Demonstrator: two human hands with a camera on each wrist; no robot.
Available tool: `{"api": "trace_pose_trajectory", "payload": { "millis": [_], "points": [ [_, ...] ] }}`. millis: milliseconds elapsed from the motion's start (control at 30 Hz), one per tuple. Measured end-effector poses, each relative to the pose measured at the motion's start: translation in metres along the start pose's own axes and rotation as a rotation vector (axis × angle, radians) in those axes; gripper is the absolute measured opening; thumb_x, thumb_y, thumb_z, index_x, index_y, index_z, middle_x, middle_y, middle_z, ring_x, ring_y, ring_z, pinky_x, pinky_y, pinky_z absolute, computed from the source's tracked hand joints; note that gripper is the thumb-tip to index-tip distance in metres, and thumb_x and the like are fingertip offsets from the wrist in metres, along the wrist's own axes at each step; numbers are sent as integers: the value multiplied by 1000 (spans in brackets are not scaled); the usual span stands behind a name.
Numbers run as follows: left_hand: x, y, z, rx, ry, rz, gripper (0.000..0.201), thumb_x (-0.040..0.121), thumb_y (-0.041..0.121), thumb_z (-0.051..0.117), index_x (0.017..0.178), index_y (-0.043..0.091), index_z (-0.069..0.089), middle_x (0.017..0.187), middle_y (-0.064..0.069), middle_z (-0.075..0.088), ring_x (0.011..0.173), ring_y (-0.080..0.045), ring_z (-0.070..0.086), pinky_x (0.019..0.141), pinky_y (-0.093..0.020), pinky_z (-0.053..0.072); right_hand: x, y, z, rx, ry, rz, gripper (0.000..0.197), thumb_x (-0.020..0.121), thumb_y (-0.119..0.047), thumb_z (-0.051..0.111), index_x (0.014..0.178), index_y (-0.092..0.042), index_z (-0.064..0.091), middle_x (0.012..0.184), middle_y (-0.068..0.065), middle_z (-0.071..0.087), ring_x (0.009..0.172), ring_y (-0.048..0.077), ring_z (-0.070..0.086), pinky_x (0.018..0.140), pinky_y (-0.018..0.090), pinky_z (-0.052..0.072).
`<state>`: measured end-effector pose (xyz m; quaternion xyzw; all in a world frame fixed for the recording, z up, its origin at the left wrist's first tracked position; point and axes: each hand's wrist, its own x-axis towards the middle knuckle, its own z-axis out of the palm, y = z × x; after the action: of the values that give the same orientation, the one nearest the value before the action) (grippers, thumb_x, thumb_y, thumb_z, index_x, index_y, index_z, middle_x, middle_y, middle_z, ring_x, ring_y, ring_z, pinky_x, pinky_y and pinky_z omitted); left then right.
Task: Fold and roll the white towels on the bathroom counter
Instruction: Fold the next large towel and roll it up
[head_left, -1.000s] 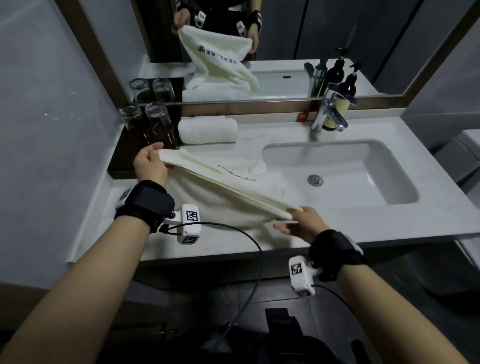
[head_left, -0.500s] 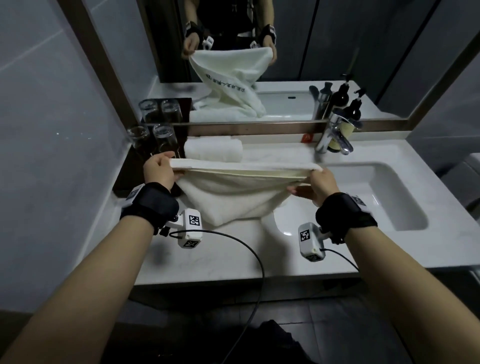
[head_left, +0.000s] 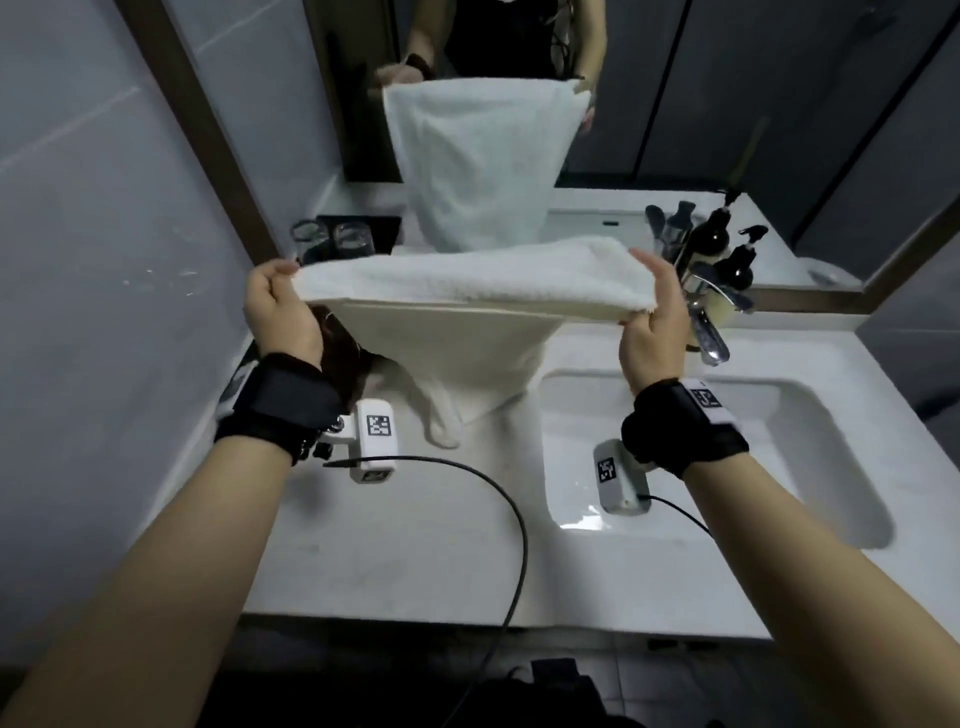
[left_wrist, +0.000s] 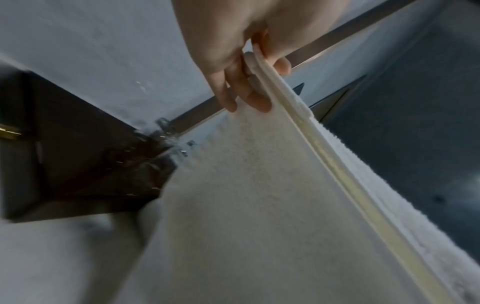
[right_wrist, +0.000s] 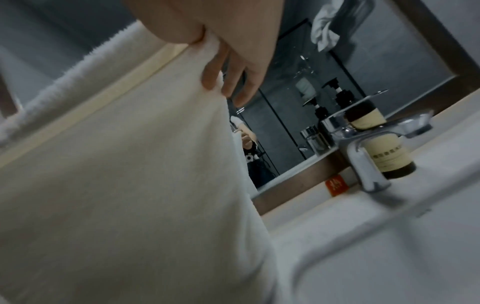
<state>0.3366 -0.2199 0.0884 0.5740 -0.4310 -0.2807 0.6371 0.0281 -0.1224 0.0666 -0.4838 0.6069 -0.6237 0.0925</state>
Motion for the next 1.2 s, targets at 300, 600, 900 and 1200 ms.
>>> {"api": "trace_pose_trajectory", "payload": {
  "millis": [300,600,900,1200],
  "points": [
    [-96,-148,-99,231,-325,-510,19,95,1,44,112,3,53,117,-18,51,95,-29,53,61,-23,55,-150,81,-23,-154,-174,575,34,77,5,43,102,-15,54,53,10,59,38,16,55,41,17,45],
    [-128,-187,-157,392,-415,-576,9,95,-2,42,98,7,45,108,-15,41,75,-17,49,43,-22,54,-242,94,-53,-394,-381,676,29,74,-3,70,85,-20,50,81,15,66,67,28,62,61,31,50],
    [-135,-190,-187,611,-651,-362,17,90,5,52,81,19,57,74,0,46,43,-6,57,69,-44,56,-270,67,-53,-117,-453,708,22,88,-3,56,96,-24,53,77,7,59,46,15,61,39,19,41],
    [-132,-184,-189,676,-674,-346,17,83,7,62,76,19,53,68,-4,43,68,-24,52,66,-38,50,-264,60,-44,-303,-301,807,15,79,-7,65,76,-17,54,75,4,59,57,18,58,44,24,46]
  ]
}}
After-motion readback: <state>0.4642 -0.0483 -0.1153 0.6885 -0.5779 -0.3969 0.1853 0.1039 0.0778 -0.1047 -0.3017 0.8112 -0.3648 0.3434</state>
